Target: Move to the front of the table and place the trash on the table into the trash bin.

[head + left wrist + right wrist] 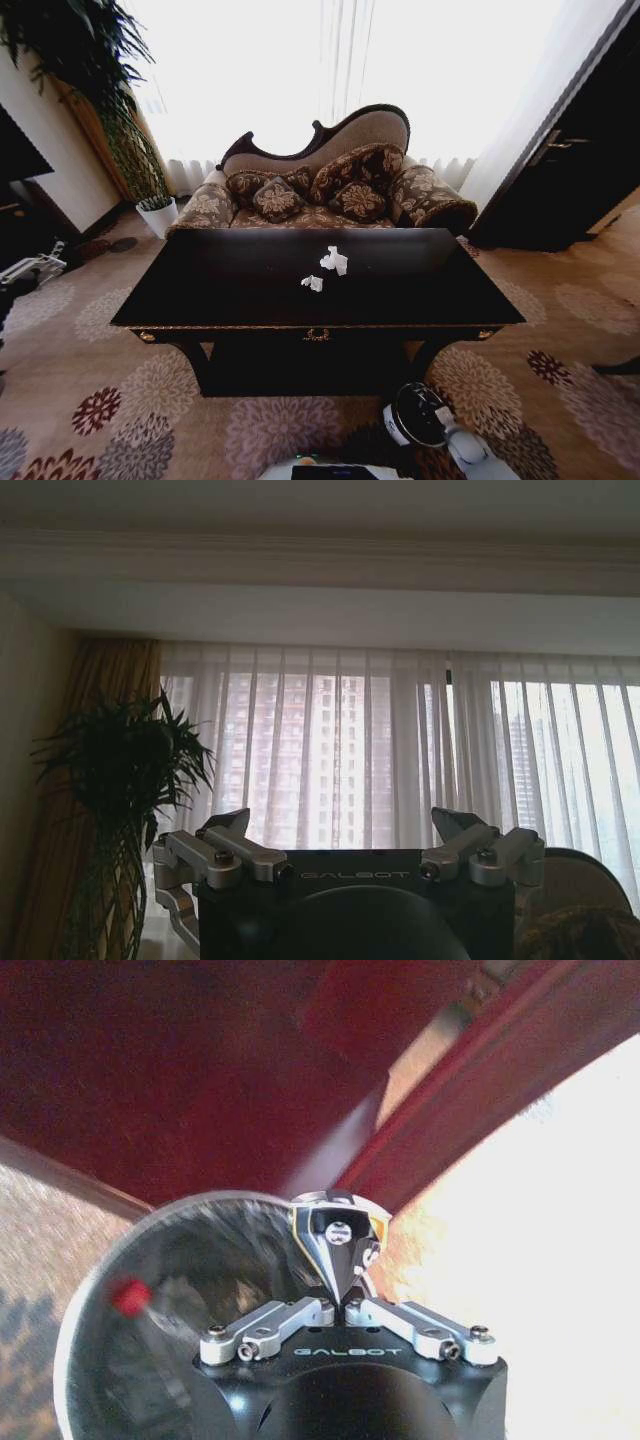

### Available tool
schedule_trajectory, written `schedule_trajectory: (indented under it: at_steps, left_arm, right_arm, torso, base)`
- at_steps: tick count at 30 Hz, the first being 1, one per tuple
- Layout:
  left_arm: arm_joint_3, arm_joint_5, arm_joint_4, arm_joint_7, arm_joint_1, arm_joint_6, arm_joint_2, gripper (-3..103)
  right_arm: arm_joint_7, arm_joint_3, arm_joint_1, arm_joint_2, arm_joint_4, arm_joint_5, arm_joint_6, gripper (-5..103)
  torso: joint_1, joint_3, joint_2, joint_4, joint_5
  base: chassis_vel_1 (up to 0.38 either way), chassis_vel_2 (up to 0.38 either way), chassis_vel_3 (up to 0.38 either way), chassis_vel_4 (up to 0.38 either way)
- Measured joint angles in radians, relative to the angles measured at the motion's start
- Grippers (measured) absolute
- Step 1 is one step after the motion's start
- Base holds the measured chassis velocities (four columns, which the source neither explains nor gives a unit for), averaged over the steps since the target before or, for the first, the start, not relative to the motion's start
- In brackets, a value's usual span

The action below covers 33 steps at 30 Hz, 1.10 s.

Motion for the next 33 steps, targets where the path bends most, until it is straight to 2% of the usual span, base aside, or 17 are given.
schedule_trajectory:
  at_steps: [8,9,10,12,13,15,18,21,22,24,26,27,28,29,30,31,33]
  left_arm:
    - [0.017,0.017,-0.014,0.003,0.005,-0.001,-0.024,100]
    - [0.016,0.017,-0.02,0.003,0.009,-0.001,-0.025,100]
    - [0.013,0.016,-0.025,0.003,0.013,-0.001,-0.026,100]
    - [0.006,0.014,-0.032,0.003,0.02,-0.001,-0.026,100]
    - [0.006,0.014,-0.032,0.003,0.02,-0.001,-0.026,100]
    - [-0.01,0.006,-0.038,0.004,0.029,-0.001,-0.025,100]
    - [-0.015,0.003,-0.04,0.004,0.032,-0.002,-0.024,100]
    - [-0.016,0.002,-0.047,0.004,0.035,-0.002,-0.026,100]
    - [-0.015,0.002,-0.051,0.004,0.035,-0.002,-0.028,100]
    - [-0.009,0.004,-0.054,0.004,0.034,-0.002,-0.034,100]
    - [-0.006,0.006,-0.055,0.004,0.034,-0.002,-0.037,100]
    - [0.0,0.008,-0.054,0.004,0.03,-0.002,-0.041,100]
    - [0.003,0.009,-0.052,0.004,0.027,-0.003,-0.042,100]
    - [0.008,0.009,-0.049,0.004,0.022,-0.003,-0.043,100]
    - [0.008,0.009,-0.049,0.004,0.022,-0.003,-0.043,100]
    - [0.013,0.009,-0.048,0.004,0.019,-0.003,-0.043,100]
    - [0.021,0.01,-0.049,0.004,0.014,-0.003,-0.046,100]
  right_arm:
    - [0.005,-0.01,0.006,0.034,-0.054,-0.003,-0.01,-1]
    - [0.005,-0.01,0.005,0.041,-0.054,-0.006,-0.014,4]
    - [0.004,-0.01,0.003,0.046,-0.052,-0.008,-0.02,4]
    - [0.001,-0.01,-0.002,0.049,-0.043,-0.01,-0.029,15]
    - [0.001,-0.01,-0.002,0.049,-0.043,-0.01,-0.029,15]
    - [-0.02,-0.009,-0.013,0.049,-0.024,-0.018,-0.037,25]
    - [-0.036,-0.008,-0.02,0.046,-0.018,-0.028,-0.035,31]
    - [-0.057,-0.006,-0.042,0.044,0.0,-0.033,-0.014,47]
    - [-0.065,-0.003,-0.05,0.045,0.013,-0.032,-0.01,47]
    - [-0.086,0.005,-0.072,0.05,0.048,-0.026,-0.001,58]
    - [-0.098,0.01,-0.083,0.052,0.067,-0.023,0.001,58]
    - [-0.145,0.021,-0.124,0.057,0.128,0.001,0.016,69]
    - [-0.177,0.02,-0.16,0.057,0.178,0.026,0.041,69]
    - [-0.214,0.015,-0.204,0.06,0.233,0.05,0.088,80]
    - [-0.214,0.015,-0.204,0.06,0.233,0.05,0.088,80]
    - [-0.235,0.012,-0.227,0.064,0.266,0.059,0.123,80]
    - [-0.271,0.011,-0.269,0.076,0.342,0.067,0.171,90]
  torso:
    - [0.0,0.0,0.0,-0.0001,0.0004]
    - [0.0,0.0,0.0,-0.0001,0.0004]
    - [0.0,0.0,0.0,-0.0001,0.0004]
    - [0.0,0.0,0.0,-0.0001,0.0003]
    - [0.0,0.0,0.0,-0.0001,0.0003]
    - [0.0,0.0,0.0,0.0001,0.0001]
    - [0.0,0.0,0.0,0.0,0.0003]
    - [0.0,0.0,0.0,-0.0002,0.0001]
    - [0.0,0.0,0.0,-0.0001,0.0003]
    - [0.0,0.0,0.0,-0.0001,0.0002]
    - [0.0,0.0,0.0,-0.0001,0.0001]
    - [0.0,0.0,0.0,0.0,0.0001]
    - [0.0,0.0,0.0,0.0002,0.0001]
    - [0.0,0.0,0.0,-0.0002,-0.0002]
    - [0.0,0.0,0.0,-0.0002,-0.0002]
    - [0.0,0.0,0.0,-0.0007,-0.0001]
    - [0.0,0.0,0.0,-0.0001,0.0002]
  base:
    - [0.0,0.0,0.0,0.0]
    - [0.0,0.0,0.0,0.0]
    - [0.0,0.0,0.0,0.0]
    - [0.0,0.0,0.0,0.0]
    - [0.0,0.0,0.0,0.0]
    - [0.0,0.0,0.0,0.0]
    - [0.0,0.0,0.0,0.0]
    - [0.0,0.0,0.0,0.0]
    - [0.0,0.0,0.0,0.0]
    - [0.0,0.0,0.0,0.0]
    - [0.0,0.0,0.0,0.0]
    - [0.0,0.0,0.0,0.0]
    - [0.0,0.0,0.0,0.0]
    - [0.0,0.0,0.0,0.0]
    - [0.0,0.0,0.0,0.0]
    - [0.0,0.0,0.0,0.0]
    - [0.0,0.0,0.0,0.0]
